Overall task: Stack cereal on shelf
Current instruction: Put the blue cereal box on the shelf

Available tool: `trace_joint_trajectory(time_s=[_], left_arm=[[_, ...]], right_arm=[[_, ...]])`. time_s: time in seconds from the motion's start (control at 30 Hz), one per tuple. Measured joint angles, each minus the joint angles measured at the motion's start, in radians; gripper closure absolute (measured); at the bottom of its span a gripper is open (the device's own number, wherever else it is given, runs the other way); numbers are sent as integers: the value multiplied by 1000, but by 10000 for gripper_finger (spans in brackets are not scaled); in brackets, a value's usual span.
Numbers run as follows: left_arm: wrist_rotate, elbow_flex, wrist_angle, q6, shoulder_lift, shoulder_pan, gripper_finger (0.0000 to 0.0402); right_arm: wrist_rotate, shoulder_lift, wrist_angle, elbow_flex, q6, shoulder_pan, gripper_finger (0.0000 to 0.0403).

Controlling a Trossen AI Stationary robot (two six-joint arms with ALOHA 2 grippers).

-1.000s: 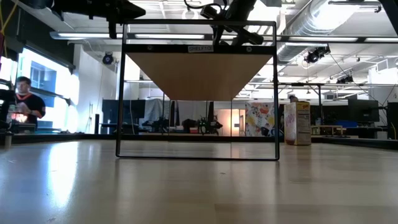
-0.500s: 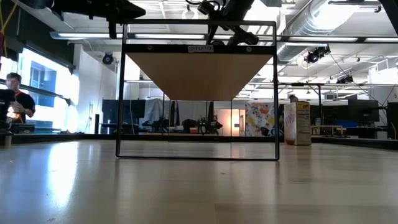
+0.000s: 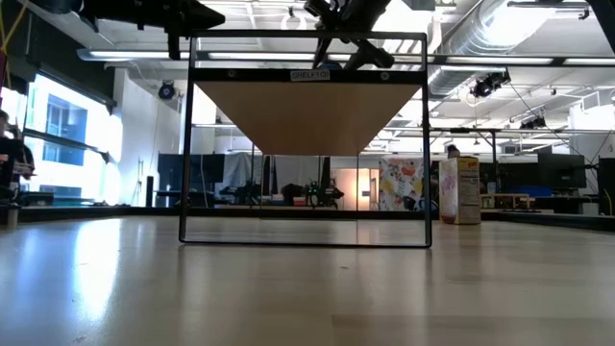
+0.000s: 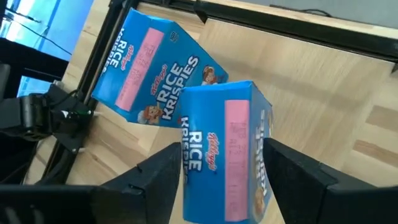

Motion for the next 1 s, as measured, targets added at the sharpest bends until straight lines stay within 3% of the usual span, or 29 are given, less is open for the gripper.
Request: trace_joint_trajectory(time_s=[0.23, 0.47, 0.63, 0.83, 0.9, 1.0], left_arm=[[0, 0, -1, 0, 0, 0, 401], [0, 0, -2, 0, 0, 0, 401], [-1, 0, -2, 0, 0, 0, 401], [-2, 0, -2, 0, 0, 0, 402], [-2, 0, -2, -7, 0, 0, 402], [-2, 0, -1, -7, 0, 0, 402]], right_arm=[[22, -2, -67, 118, -86, -30, 182], [128, -4, -328, 287, -235, -38, 185], [134, -14, -544, 269, -264, 4, 233], [73, -128, -455, 2, -279, 68, 381], [48, -202, -394, -147, -246, 79, 389], [-44, -339, -165, -406, -163, 85, 384]])
